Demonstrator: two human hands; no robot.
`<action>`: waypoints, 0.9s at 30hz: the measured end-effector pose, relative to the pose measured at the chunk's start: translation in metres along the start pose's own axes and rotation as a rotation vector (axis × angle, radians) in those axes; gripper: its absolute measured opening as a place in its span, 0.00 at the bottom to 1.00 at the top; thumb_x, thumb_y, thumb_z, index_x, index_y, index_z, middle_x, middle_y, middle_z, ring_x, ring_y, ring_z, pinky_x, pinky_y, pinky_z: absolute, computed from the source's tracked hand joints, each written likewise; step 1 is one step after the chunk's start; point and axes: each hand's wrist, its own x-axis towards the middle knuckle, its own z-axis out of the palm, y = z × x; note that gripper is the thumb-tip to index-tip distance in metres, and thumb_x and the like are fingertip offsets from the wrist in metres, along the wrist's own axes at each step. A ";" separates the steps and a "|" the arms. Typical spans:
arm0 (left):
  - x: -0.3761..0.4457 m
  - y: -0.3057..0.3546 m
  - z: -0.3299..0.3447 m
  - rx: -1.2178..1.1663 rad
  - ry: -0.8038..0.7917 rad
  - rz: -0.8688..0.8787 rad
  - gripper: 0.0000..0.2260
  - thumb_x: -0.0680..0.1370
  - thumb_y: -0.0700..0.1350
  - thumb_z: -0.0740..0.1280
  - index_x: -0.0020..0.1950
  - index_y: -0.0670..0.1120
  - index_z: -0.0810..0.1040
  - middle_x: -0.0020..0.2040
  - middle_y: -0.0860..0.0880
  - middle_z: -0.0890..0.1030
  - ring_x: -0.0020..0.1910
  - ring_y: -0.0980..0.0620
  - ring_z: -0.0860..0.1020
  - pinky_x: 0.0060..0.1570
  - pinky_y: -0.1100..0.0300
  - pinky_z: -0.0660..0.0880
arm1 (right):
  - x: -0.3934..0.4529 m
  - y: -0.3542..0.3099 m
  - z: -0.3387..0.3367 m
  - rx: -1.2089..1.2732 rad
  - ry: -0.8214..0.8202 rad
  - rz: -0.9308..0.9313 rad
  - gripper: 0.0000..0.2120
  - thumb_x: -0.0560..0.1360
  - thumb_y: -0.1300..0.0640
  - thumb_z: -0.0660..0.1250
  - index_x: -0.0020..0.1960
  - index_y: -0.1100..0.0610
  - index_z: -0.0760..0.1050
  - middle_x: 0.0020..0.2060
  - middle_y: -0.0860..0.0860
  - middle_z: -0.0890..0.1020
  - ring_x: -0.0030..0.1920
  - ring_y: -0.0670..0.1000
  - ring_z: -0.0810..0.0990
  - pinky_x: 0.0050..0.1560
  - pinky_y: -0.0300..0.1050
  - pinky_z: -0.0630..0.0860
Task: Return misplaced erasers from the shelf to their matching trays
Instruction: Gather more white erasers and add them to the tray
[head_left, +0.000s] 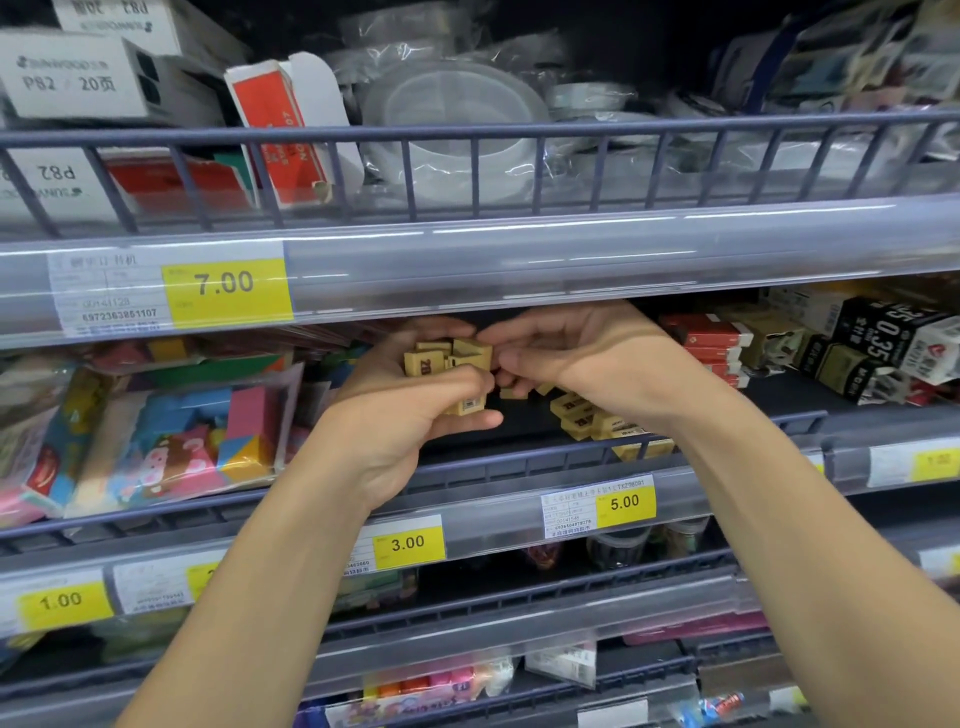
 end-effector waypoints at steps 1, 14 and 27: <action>0.001 0.000 0.000 0.002 0.010 -0.006 0.17 0.72 0.27 0.74 0.54 0.46 0.83 0.42 0.47 0.87 0.43 0.51 0.87 0.40 0.54 0.84 | 0.003 0.002 -0.002 -0.070 0.025 -0.001 0.09 0.78 0.59 0.71 0.53 0.47 0.85 0.41 0.45 0.88 0.40 0.42 0.85 0.45 0.31 0.79; 0.003 0.004 0.000 0.007 0.112 -0.027 0.15 0.73 0.29 0.74 0.51 0.48 0.85 0.48 0.46 0.84 0.49 0.47 0.83 0.39 0.57 0.82 | 0.050 0.038 0.001 -1.241 -0.235 0.119 0.22 0.79 0.47 0.64 0.73 0.42 0.69 0.69 0.55 0.73 0.72 0.61 0.60 0.65 0.54 0.65; 0.004 0.004 -0.004 -0.198 0.168 -0.080 0.14 0.72 0.28 0.75 0.53 0.43 0.83 0.44 0.44 0.87 0.43 0.48 0.87 0.38 0.55 0.83 | 0.011 0.017 -0.003 -0.384 0.097 -0.143 0.13 0.70 0.49 0.76 0.49 0.39 0.74 0.41 0.35 0.82 0.40 0.39 0.80 0.38 0.28 0.73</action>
